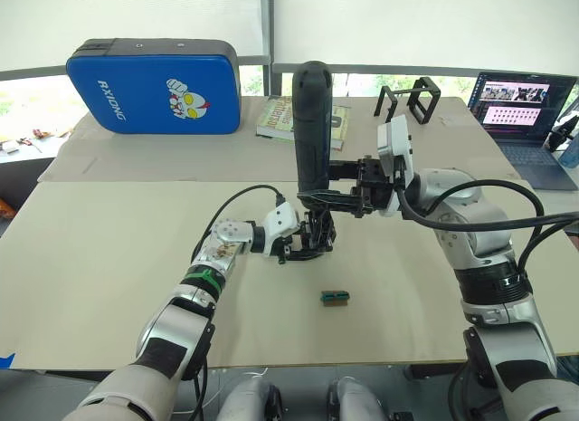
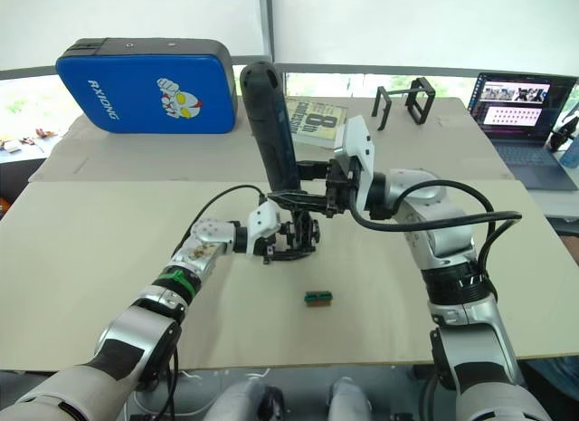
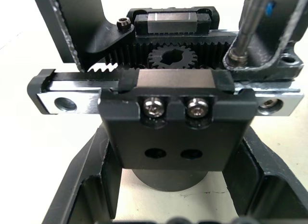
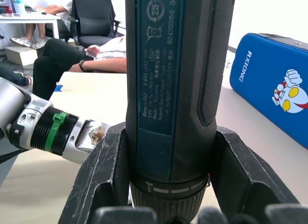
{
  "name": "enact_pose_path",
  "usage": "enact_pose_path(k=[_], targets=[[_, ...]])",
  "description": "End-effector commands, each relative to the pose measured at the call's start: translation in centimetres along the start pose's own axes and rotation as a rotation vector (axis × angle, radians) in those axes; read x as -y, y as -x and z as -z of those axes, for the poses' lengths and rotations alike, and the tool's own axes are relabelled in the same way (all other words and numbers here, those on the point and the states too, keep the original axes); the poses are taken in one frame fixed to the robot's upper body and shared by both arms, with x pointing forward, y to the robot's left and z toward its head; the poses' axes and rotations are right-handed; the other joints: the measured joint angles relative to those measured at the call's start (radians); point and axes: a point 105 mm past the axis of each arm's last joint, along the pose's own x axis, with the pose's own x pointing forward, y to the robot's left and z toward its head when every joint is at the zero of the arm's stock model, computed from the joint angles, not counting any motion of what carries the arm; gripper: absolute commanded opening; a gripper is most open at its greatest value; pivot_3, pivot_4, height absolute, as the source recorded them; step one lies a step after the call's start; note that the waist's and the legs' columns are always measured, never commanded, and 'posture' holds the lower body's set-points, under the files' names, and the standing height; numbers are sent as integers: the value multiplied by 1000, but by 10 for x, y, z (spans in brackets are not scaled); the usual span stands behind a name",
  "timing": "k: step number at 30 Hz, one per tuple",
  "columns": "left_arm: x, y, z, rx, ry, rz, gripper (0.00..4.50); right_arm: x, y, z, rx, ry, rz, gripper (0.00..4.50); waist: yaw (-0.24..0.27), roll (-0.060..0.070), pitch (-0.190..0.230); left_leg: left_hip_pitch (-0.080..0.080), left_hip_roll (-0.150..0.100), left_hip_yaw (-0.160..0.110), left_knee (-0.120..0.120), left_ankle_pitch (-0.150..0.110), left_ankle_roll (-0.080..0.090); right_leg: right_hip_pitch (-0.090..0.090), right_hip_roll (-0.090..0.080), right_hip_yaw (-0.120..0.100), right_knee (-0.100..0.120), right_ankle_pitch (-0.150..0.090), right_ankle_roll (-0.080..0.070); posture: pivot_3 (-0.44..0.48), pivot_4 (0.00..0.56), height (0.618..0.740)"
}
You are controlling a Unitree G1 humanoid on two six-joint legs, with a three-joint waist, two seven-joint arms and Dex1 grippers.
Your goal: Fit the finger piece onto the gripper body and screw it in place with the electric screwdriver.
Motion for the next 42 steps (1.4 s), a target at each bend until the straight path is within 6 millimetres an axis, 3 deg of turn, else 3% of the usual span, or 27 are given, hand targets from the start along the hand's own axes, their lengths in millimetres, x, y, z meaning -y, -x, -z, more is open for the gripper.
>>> enact_pose_path(k=[1,7,14,17,19,22,28,32,35,38,42], targets=[[-3,2,-8,6,-40,18,2318,18,14,-16,18,19,111,1915,0,0,0,0,0,0,0,0,0,0,-1,0,0,0,0,0,150,740],[4,-1,-3,-6,-32,45,2318,-1,17,-88,311,88,58,1915,0,0,1,-13,-3,2,1,1,1,-15,-3,-2,4,0,0,0,150,740],[7,-2,1,-20,-25,60,2318,-27,17,-112,404,108,-21,1915,0,0,1,-16,-3,2,0,2,2,-13,3,-3,4,1,1,0,150,740],[3,0,3,-39,-15,38,2318,-41,18,-110,392,61,-96,1915,1,0,1,-16,-3,2,1,2,3,-14,3,-3,5,1,1,0,150,740],[2,4,1,-36,-11,47,3329,-48,21,-108,381,21,-138,1915,2,0,1,-16,-3,2,1,2,3,-14,3,-2,5,1,1,0,150,740],[-1,16,1,-50,-35,51,4500,-64,28,-101,343,-48,-216,1915,0,0,1,-16,-3,2,1,2,3,-15,3,-2,4,1,0,0,150,740],[6,55,-8,-57,-73,133,4500,-88,42,-72,223,-77,-247,1915,-1,0,1,-16,-2,2,0,2,3,-15,3,-2,4,1,0,0,150,740],[41,70,-18,-45,-82,276,4500,-92,49,-49,150,-36,-149,1915,6,0,1,-16,-2,2,1,2,3,-14,2,-1,2,1,0,0,150,740],[64,71,-24,-32,-77,339,4500,-91,52,-40,134,-11,-83,1915,9,0,1,-16,-2,2,1,2,3,-14,2,-1,2,1,0,0,150,740],[87,56,-23,-10,-58,378,4500,-85,55,-32,130,0,-1,1915,17,0,1,-15,-2,2,3,2,3,-13,2,0,1,1,0,0,150,740],[92,36,-19,8,-47,337,4500,-84,55,-24,133,-6,60,1915,25,0,1,-14,-2,2,3,2,3,-13,2,0,1,1,0,0,150,740]])
